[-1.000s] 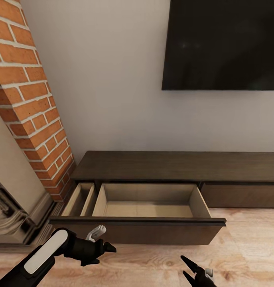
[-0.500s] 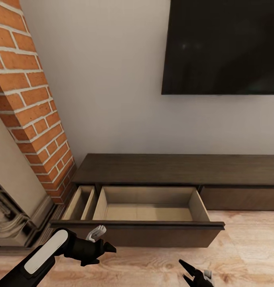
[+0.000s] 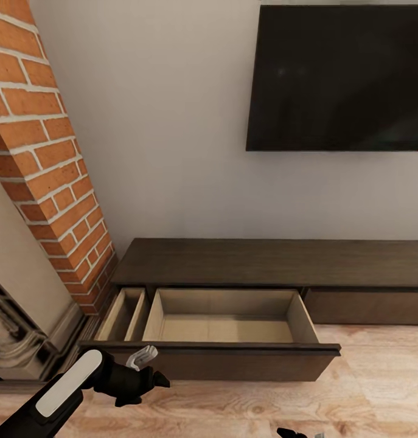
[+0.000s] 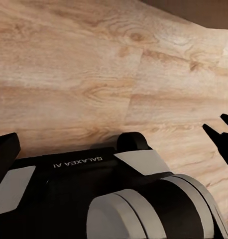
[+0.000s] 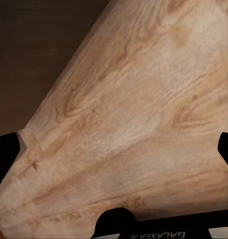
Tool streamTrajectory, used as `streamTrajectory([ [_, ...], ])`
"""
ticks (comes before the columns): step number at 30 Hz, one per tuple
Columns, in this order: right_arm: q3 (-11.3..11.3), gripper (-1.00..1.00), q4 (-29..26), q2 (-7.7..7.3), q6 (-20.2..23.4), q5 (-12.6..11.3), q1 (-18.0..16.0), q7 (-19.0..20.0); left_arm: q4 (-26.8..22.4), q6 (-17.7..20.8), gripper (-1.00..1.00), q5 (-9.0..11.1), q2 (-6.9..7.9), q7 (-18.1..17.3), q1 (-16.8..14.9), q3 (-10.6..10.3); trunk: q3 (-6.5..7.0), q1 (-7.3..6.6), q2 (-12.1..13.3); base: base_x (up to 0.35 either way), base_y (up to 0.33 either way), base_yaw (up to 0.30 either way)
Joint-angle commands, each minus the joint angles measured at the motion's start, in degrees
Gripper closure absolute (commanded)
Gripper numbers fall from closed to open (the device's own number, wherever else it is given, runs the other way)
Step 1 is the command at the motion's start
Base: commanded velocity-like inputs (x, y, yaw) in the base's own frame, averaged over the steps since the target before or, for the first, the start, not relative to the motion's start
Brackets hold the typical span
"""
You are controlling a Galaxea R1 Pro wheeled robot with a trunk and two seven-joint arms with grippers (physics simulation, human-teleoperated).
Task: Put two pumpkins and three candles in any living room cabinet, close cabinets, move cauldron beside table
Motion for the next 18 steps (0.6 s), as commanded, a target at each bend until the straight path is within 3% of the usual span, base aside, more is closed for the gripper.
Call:
streamTrajectory([
  [1,0.28,-1.0,0.0,-0.03,0.16,-0.43,-0.03,-0.07,-0.06,-0.09,-1.0,0.62,0.02,1.46,-0.05,-0.1,0.13,-0.23,0.39,0.0,0.0,0.0],
  [10,0.46,-1.0,-0.07,-0.01,-3.56,-0.43,-0.03,0.09,-0.06,-0.14,-1.0,0.62,-0.12,4.92,-0.05,-0.26,1.75,-2.21,4.0,0.0,0.0,0.014],
  [18,1.51,-1.0,-0.09,-0.01,-3.88,-0.41,-0.03,0.07,-0.06,-0.15,-1.0,0.63,-0.12,5.05,-0.05,-0.19,3.19,-3.97,7.21,0.0,0.0,0.234],
])
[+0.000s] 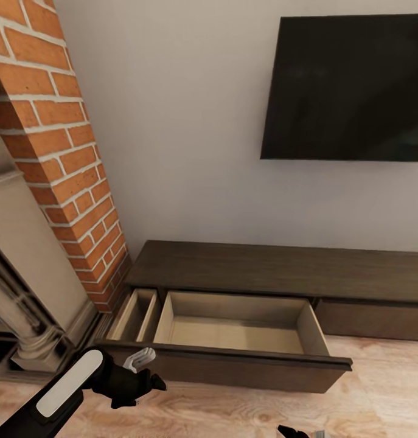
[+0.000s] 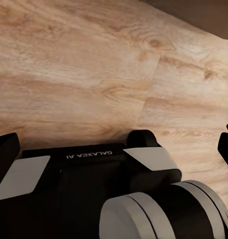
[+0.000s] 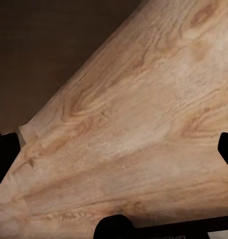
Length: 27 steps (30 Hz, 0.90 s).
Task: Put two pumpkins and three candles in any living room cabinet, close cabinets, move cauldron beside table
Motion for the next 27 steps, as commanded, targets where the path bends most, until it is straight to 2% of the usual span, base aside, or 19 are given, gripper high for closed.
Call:
streamTrajectory([
  [1,0.32,-1.0,-0.03,-0.05,0.25,-0.49,-0.01,0.09,-0.04,-0.06,-1.0,0.57,0.04,0.6,-0.07,-0.13,0.13,-0.23,0.39,0.0,0.0,0.276],
  [27,0.84,-1.0,-0.03,-0.05,-1.36,-0.44,-0.01,0.09,-0.04,-0.06,-1.0,0.58,0.04,0.63,-0.07,-0.03,4.8,-5.94,10.82,0.0,0.0,0.281],
])
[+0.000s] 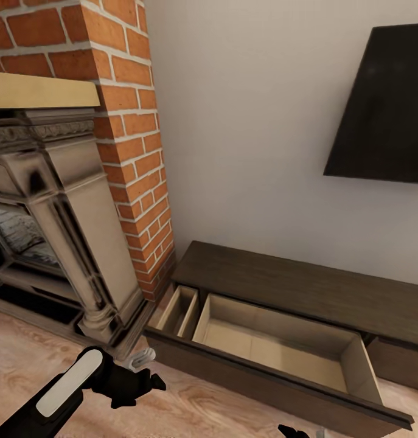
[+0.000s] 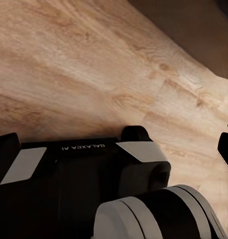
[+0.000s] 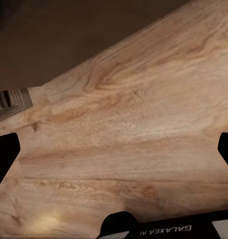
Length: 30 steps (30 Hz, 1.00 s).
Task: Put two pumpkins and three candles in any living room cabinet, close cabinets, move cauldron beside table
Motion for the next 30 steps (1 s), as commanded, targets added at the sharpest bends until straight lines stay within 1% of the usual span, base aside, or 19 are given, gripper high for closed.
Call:
streamTrajectory([
  [1,0.22,-1.0,-0.04,-0.05,0.24,-0.52,-0.01,0.1,-0.04,-0.06,-1.0,0.59,0.04,0.58,-0.07,-0.14,0.13,-0.23,0.39,0.0,0.0,0.282],
  [11,0.22,-1.0,-0.04,-0.05,0.21,-0.52,-0.01,0.12,-0.04,-0.06,-1.0,0.61,0.04,0.58,-0.07,-0.14,1.93,-2.43,4.4,-0.057,0.022,0.282],
  [30,0.26,-1.0,-0.04,-0.05,-1.04,-0.52,-0.01,0.15,-0.04,-0.06,-1.0,0.57,0.04,0.58,-0.07,-0.21,5.34,-6.6,12.02,-0.003,0.002,0.283],
])
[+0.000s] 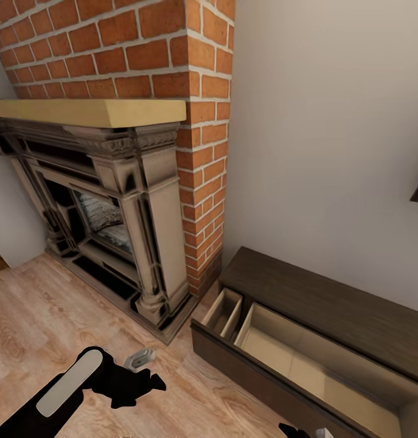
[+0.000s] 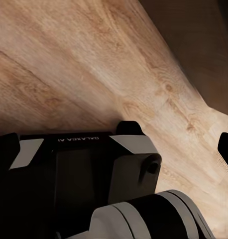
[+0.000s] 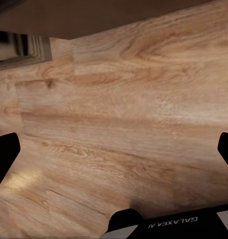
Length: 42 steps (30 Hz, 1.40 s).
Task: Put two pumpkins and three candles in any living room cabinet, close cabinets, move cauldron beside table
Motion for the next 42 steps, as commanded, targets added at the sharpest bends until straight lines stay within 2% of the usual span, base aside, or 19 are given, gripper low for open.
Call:
streamTrajectory([
  [1,0.23,-1.0,-0.04,-0.05,0.26,-0.54,-0.01,0.09,-0.04,-0.06,-1.0,0.58,0.04,0.59,-0.07,-0.12,0.13,-0.23,0.39,-0.005,0.0,0.284],
  [16,0.27,-1.0,-0.04,-0.05,0.2,-0.54,-0.01,0.12,-0.04,-0.06,-1.0,0.65,0.04,0.42,-0.07,0.02,2.83,-3.52,6.4,-0.156,0.108,0.285],
  [31,0.31,-1.0,-0.04,-0.05,-0.06,-0.54,-0.01,0.14,-0.04,-0.06,-1.0,0.64,0.04,0.5,-0.07,0.02,5.52,-6.82,12.42,-0.016,0.011,0.289],
  [36,2.25,-1.0,-0.04,-0.05,-0.18,-0.54,-0.01,0.09,-0.04,-0.06,-1.0,0.63,0.04,0.5,-0.07,0.02,6.42,-7.92,14.42,0.0,0.0,0.29],
  [42,2.68,-1.0,-0.04,-0.05,-0.23,-0.54,-0.01,0.06,-0.04,-0.06,-1.0,0.6,0.04,0.5,-0.07,-0.03,7.49,-9.23,16.83,0.0,0.0,0.29],
])
